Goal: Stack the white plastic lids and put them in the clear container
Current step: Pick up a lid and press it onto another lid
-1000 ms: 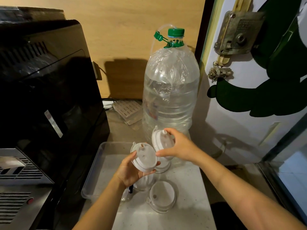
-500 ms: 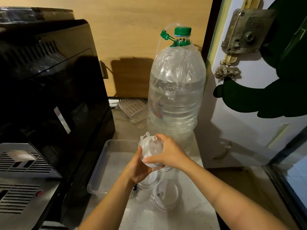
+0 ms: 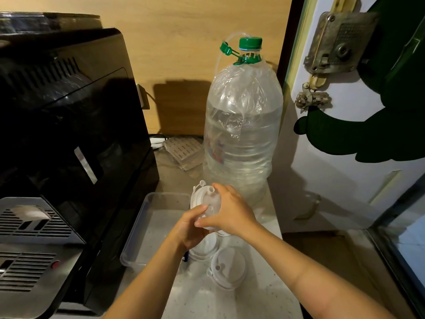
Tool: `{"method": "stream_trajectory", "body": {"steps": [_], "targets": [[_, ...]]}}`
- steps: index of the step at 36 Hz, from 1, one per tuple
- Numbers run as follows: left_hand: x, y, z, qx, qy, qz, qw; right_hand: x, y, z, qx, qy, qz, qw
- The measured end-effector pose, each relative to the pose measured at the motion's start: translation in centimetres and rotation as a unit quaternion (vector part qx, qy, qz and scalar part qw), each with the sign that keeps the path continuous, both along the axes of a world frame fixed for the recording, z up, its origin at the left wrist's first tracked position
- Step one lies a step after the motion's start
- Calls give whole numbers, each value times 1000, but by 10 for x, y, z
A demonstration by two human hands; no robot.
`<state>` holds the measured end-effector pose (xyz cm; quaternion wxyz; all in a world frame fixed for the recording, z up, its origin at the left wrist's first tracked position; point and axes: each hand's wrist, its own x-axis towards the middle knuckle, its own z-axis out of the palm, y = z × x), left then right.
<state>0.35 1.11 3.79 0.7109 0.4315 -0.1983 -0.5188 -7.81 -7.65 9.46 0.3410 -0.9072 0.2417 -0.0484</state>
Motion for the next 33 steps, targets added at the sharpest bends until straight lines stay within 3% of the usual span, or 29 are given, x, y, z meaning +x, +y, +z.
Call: {"method": "stream_trajectory", "body": {"steps": [8,33], "targets": [[2,2,1,14,-42,-13,999,-1,2,-1,-9,-15,3,1000],[7,5,2,0,-50,-23,998,-3,-4,-7,-30,-23,69,997]]}}
